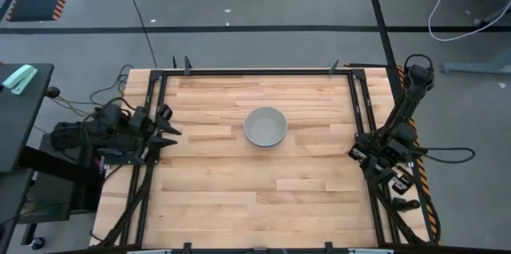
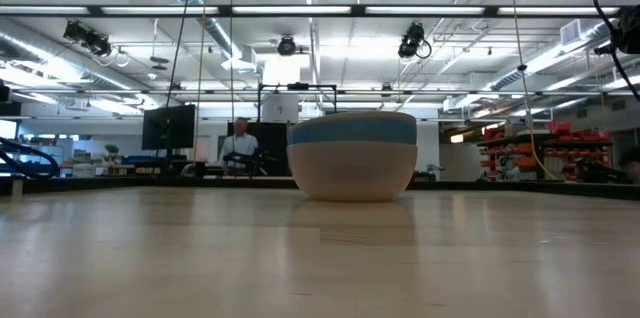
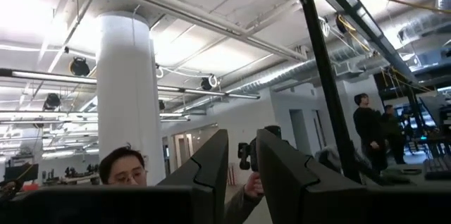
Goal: Nest bowls inside each other
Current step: Return to Home Position
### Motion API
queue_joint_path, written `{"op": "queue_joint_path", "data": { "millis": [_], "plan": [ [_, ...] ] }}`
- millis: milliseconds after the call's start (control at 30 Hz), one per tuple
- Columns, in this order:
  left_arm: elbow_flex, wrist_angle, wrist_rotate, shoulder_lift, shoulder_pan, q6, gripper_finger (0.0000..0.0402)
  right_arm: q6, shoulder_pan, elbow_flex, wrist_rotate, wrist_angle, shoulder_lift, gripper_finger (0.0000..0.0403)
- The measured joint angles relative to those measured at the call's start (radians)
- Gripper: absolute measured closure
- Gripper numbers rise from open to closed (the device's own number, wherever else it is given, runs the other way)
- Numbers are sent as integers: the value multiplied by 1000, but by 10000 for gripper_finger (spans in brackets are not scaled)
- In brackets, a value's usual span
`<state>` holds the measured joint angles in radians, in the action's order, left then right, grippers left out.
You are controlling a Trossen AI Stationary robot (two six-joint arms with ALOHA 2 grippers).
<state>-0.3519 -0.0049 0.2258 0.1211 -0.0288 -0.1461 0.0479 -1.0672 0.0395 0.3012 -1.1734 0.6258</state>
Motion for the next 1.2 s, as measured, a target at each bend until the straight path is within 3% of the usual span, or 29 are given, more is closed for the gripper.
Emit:
{"op": "queue_joint_path", "data": {
  "millis": [333,1200],
  "plan": [
    [0,-22,-8,-119,0,7,267,5,0,0,-11,46,-78,319],
    [0,-52,-15,-117,0,6,256,31,0,0,-27,325,-440,319]
  ]
}}
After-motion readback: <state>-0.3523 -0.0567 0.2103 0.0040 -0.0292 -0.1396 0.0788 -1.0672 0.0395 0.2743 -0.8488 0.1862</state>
